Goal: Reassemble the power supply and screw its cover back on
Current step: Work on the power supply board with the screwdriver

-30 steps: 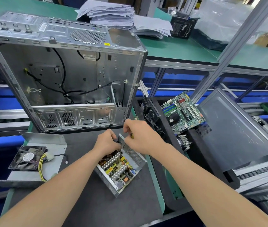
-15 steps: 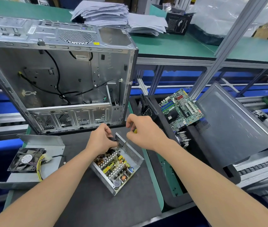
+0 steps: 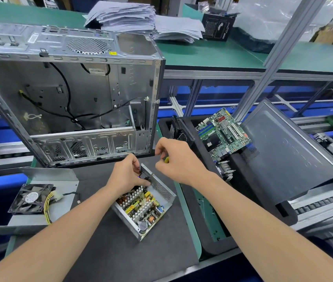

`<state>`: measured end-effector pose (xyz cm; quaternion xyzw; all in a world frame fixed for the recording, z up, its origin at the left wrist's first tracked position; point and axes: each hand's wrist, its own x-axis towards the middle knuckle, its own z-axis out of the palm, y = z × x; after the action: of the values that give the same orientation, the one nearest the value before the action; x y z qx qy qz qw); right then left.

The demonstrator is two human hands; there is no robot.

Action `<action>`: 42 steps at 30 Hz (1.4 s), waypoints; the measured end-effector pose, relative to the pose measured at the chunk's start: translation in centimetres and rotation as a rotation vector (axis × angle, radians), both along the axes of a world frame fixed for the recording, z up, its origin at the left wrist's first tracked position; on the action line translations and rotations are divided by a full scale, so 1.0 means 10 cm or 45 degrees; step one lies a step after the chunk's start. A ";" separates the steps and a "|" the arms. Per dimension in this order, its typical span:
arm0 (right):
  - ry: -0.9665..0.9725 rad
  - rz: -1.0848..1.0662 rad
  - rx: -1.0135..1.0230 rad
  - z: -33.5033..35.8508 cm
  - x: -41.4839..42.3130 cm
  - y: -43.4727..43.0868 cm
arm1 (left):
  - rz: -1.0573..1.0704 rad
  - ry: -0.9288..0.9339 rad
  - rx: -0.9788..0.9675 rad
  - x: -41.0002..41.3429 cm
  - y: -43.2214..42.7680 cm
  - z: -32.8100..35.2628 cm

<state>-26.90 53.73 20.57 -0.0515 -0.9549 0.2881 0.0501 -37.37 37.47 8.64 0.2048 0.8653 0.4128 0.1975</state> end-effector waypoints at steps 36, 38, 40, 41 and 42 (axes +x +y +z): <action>-0.070 -0.320 -0.047 -0.40 0.26 0.64 | 0.142 -0.084 -0.134 0.07 -0.03 0.51; -0.034 -0.360 -0.100 -0.41 0.27 0.76 | 0.138 0.006 -0.152 0.17 0.05 0.56; 0.018 -0.403 -0.119 -0.41 0.27 0.88 | 0.135 0.072 -0.151 0.28 0.16 0.62; 0.047 -0.438 -0.149 -0.42 0.28 0.94 | 0.128 0.101 -0.155 0.34 0.23 0.64; 0.074 -0.481 -0.218 -0.43 0.29 1.00 | 0.118 0.120 -0.157 0.40 0.31 0.65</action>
<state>-23.97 63.74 16.24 -0.2253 -0.8985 0.3551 0.1263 -33.40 40.53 15.15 0.1712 0.9059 0.3574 0.1494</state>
